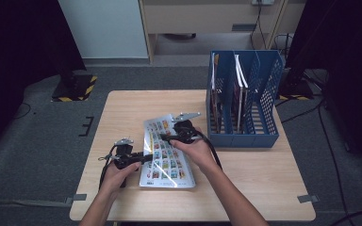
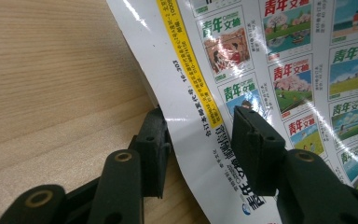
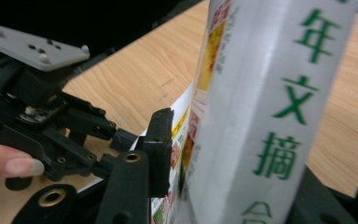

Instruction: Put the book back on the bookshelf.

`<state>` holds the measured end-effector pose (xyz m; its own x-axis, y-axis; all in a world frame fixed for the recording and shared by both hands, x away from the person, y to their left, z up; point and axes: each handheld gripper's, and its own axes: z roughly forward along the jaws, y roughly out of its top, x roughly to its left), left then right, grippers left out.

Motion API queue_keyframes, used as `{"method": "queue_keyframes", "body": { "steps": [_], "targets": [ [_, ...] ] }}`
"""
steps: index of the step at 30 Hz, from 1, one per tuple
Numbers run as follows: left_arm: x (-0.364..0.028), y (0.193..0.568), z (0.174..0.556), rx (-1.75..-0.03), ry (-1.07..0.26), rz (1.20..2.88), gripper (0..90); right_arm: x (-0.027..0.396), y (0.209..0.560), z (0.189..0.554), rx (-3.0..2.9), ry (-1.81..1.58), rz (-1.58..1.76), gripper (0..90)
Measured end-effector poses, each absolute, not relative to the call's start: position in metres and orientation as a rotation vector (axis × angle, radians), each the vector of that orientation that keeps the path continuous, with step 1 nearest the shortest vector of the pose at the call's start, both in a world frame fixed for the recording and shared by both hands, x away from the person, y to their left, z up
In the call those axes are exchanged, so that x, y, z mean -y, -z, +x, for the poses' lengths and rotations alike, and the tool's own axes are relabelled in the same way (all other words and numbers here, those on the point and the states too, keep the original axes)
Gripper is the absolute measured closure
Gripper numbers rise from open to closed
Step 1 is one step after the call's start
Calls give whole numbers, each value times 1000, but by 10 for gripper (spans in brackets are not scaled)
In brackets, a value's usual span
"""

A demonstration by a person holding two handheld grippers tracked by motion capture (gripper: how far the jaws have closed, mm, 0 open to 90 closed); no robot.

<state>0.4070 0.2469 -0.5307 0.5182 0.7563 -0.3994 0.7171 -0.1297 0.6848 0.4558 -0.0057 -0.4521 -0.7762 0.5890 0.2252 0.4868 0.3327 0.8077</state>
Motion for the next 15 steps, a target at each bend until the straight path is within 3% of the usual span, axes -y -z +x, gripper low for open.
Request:
{"method": "queue_keyframes", "body": {
  "steps": [8, 15],
  "targets": [
    [-246, 531, 407, -1214, -58, 1867, 566, 0, 462, 463, -2588, -1339, 1048, 607],
    [-249, 531, 408, -1226, -46, 1844, 558, 4, 467, 468, -2537, -1312, 1130, 708]
  ]
}}
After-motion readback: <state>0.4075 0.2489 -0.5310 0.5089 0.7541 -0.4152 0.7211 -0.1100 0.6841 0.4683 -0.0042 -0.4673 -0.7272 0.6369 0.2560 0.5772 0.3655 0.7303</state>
